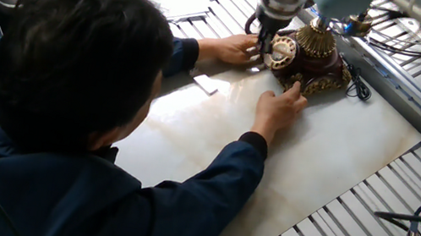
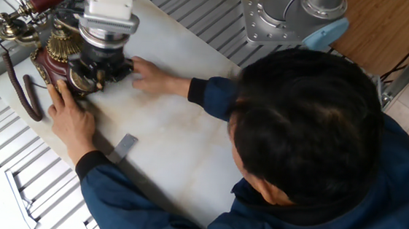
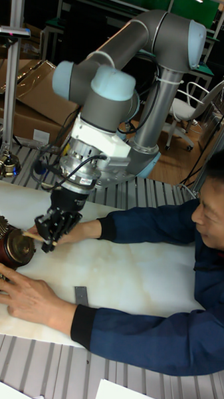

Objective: Dial a number on an old rotary phone

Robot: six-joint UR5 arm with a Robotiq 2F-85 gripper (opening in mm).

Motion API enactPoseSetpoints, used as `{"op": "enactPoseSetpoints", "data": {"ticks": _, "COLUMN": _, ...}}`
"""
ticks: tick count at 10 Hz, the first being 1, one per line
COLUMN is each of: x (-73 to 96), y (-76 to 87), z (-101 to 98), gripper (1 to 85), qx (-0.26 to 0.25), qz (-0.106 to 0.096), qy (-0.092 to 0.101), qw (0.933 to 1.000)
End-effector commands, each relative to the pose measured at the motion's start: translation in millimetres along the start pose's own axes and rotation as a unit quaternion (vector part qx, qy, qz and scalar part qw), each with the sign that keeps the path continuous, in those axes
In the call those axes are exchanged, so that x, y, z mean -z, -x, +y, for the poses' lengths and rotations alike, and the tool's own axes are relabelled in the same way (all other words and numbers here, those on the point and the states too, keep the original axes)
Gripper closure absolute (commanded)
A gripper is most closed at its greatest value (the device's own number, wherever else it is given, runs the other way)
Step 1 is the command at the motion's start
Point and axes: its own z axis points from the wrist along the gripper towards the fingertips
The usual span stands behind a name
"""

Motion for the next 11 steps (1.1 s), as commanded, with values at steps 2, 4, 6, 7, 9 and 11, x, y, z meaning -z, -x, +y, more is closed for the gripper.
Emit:
{"op": "enactPoseSetpoints", "data": {"ticks": 2, "x": 18.6, "y": -47.0, "z": 5.3, "gripper": 83.7, "qx": -0.032, "qz": 0.102, "qy": 0.036, "qw": 0.9936}}
{"op": "enactPoseSetpoints", "data": {"ticks": 4, "x": 13.0, "y": -44.0, "z": 8.5, "gripper": 83.7, "qx": -0.062, "qz": 0.112, "qy": 0.047, "qw": 0.9907}}
{"op": "enactPoseSetpoints", "data": {"ticks": 6, "x": 7.9, "y": -9.6, "z": 31.4, "gripper": 83.7, "qx": -0.145, "qz": 0.065, "qy": 0.099, "qw": 0.9823}}
{"op": "enactPoseSetpoints", "data": {"ticks": 7, "x": 7.1, "y": -2.1, "z": 33.9, "gripper": 83.7, "qx": -0.187, "qz": 0.057, "qy": 0.108, "qw": 0.9746}}
{"op": "enactPoseSetpoints", "data": {"ticks": 9, "x": 0.2, "y": 13.2, "z": 30.2, "gripper": 83.7, "qx": -0.239, "qz": 0.040, "qy": 0.116, "qw": 0.9633}}
{"op": "enactPoseSetpoints", "data": {"ticks": 11, "x": -12.4, "y": 21.1, "z": 11.4, "gripper": 83.7, "qx": -0.238, "qz": 0.030, "qy": 0.089, "qw": 0.9666}}
